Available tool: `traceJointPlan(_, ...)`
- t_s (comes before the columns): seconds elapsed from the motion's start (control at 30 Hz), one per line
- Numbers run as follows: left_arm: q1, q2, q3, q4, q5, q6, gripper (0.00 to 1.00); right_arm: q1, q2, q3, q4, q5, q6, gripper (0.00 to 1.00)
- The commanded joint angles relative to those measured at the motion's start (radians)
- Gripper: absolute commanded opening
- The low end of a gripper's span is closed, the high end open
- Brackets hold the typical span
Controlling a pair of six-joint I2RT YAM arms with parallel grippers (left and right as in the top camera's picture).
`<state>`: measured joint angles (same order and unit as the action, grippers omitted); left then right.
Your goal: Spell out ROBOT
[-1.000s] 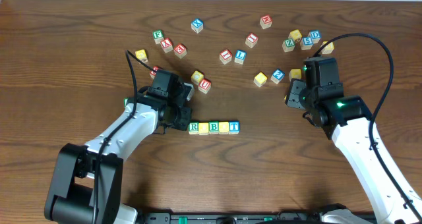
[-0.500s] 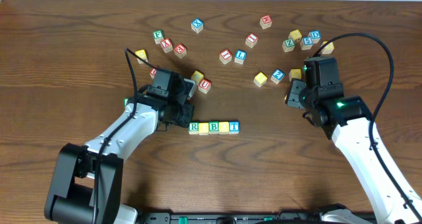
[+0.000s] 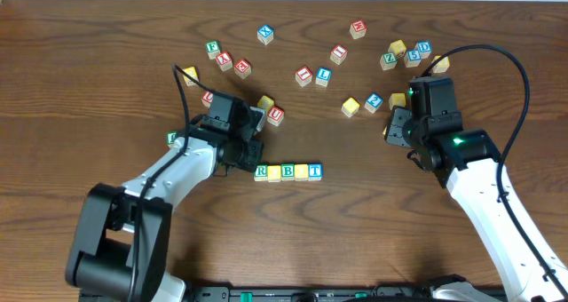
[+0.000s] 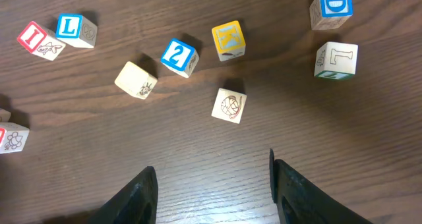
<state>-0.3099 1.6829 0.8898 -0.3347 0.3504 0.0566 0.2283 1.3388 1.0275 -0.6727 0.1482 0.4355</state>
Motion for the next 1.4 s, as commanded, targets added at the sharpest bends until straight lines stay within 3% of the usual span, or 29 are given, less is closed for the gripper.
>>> traceJointPlan(0.0,-0.004,0.009,0.014,-0.003,0.013,0.008,0.08,-0.006,-0.017,0.022,0.000,-0.002,-0.003,0.51)
traceJointPlan(1.37,-0.037,0.010,0.014,-0.030,0.027,0.008,0.07,-0.005,-0.017,0.022,-0.001,-0.002,-0.002,0.50)
